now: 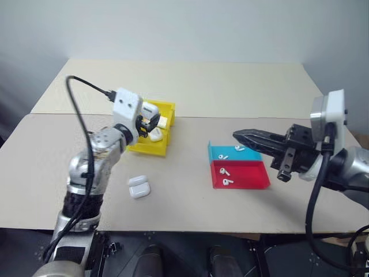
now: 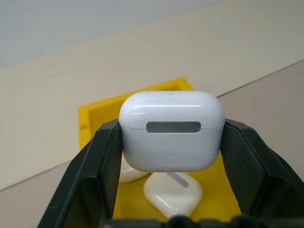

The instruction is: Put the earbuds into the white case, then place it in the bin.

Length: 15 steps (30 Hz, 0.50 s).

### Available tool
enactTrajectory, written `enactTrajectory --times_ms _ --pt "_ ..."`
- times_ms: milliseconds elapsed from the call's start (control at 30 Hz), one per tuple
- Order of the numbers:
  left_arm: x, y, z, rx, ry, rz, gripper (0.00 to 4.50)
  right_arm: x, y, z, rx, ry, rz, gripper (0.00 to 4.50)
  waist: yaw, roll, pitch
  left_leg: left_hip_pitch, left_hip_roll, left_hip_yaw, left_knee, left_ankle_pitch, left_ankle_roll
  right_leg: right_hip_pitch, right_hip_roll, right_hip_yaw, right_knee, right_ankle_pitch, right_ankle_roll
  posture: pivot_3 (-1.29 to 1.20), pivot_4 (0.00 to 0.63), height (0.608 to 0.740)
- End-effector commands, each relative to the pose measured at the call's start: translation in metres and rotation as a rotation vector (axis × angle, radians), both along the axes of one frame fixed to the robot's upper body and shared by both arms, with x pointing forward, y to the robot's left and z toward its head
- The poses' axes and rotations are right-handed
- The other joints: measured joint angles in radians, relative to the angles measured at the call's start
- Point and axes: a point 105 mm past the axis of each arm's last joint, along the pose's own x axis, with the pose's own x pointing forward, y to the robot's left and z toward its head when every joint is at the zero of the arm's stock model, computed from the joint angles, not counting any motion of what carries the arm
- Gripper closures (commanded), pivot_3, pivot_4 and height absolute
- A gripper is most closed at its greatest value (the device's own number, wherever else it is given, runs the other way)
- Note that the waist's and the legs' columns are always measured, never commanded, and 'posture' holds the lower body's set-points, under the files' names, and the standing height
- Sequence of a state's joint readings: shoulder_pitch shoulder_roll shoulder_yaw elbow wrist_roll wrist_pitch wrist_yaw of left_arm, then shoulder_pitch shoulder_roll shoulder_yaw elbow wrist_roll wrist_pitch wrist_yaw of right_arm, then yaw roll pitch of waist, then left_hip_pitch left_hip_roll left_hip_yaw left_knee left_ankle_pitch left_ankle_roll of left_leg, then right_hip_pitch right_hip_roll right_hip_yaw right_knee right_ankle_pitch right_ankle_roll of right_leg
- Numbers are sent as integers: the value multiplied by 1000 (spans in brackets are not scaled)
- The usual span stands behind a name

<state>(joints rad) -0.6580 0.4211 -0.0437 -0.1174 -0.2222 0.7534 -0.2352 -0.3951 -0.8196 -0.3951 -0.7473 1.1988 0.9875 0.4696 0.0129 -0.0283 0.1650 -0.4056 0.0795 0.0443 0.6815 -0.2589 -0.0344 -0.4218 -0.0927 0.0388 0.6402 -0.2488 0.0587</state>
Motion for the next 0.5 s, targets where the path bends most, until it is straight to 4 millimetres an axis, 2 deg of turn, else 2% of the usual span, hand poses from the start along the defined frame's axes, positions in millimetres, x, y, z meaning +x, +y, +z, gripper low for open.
enactTrajectory --times_ms 33,100,200,300,400,500 --pt "9 -6 14 12 -19 27 1716 0 2 13 8 -68 4 4455 -2 0 0 0 0 0 0 0 0 0 0 0 0 0 0 0 150 740" --pt "16 0 8 51 33 86 978 1 3 14 10 -72 5 4500 -3 0 0 0 0 0 -1 0 0 0 0 0 0 0 0 0 150 740" --pt "16 5 16 20 12 95 104 2 2 13 4 -72 0 4500 -6 0 0 1 0 0 -1 0 0 0 0 0 0 0 0 0 150 740" --pt "7 8 35 8 -94 57 44 2 -2 9 -7 -71 -16 4500 -4 0 0 0 0 0 -1 0 0 0 0 0 0 0 0 0 150 740" --pt "-11 17 47 -26 -146 -46 44 5 -6 0 -28 -71 -44 4500 -5 0 0 0 0 0 -1 0 0 0 0 0 0 0 0 0 150 740" --pt "-34 27 48 -5 -171 -174 44 10 -11 -13 -61 -71 -76 4500 -9 0 0 1 1 1 -1 0 0 0 0 0 0 0 0 0 150 740"
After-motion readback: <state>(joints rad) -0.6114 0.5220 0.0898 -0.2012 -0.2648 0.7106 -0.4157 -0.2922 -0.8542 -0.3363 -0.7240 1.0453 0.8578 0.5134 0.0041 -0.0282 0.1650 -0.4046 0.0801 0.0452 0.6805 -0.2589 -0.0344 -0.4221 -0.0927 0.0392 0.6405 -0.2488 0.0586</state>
